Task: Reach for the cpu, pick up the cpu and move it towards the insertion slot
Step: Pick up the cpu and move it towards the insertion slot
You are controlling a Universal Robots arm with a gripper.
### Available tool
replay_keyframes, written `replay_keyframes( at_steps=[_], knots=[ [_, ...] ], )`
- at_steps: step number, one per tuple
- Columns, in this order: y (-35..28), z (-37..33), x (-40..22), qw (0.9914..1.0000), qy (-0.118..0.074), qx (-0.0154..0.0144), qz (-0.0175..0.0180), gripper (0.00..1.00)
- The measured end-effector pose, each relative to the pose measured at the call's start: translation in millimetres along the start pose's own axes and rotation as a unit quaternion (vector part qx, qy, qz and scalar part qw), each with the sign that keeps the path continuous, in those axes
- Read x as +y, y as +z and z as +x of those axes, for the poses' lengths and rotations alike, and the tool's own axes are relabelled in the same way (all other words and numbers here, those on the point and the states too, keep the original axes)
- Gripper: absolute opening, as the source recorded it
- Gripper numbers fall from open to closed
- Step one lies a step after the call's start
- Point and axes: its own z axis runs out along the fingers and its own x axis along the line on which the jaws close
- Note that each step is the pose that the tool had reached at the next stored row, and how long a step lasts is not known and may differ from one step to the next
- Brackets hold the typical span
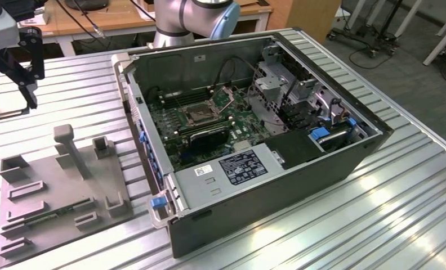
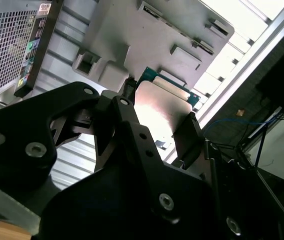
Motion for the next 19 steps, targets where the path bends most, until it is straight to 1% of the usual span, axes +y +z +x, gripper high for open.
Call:
replay_keyframes(
  at_steps=[11,15,19],
  knots=[
    [-0.2,-7.4,-0.1,1.0,0.0,0.0,0.0,0.55],
    [-2.4,-8.8,-0.1,1.0,0.0,0.0,0.0,0.55],
    [-7.6,-9.3,-0.1,1.0,0.0,0.0,0.0,0.55]
  ],
)
